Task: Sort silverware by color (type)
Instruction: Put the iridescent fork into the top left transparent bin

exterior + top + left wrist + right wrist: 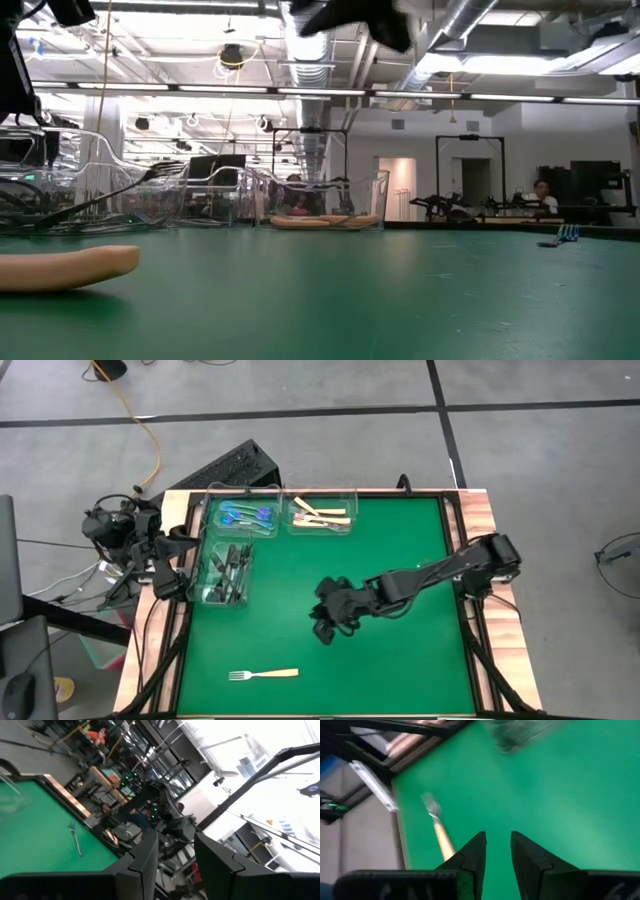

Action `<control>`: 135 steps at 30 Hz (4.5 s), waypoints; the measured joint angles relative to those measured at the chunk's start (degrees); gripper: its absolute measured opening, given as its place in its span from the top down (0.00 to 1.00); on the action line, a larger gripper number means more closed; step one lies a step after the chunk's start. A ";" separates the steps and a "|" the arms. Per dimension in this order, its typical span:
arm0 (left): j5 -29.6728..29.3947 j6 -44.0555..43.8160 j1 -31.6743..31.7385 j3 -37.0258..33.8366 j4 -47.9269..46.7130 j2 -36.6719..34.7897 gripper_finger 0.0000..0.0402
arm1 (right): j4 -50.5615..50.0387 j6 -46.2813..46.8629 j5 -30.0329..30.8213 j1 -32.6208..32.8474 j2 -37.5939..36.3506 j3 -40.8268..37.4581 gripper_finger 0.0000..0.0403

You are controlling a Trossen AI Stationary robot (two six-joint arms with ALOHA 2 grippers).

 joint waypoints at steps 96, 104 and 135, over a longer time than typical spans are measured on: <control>-15.53 -12.02 0.03 0.42 -18.26 0.17 0.72 | -35.21 60.32 -1.24 -18.56 -29.65 -44.33 0.42; -16.75 -11.99 0.04 0.42 -18.33 0.17 0.72 | -25.14 61.62 -2.76 -26.15 -29.67 -50.49 0.40; -16.40 -11.78 0.03 0.42 -18.36 0.17 0.72 | -20.46 66.80 -7.94 -26.48 -19.41 -50.37 0.61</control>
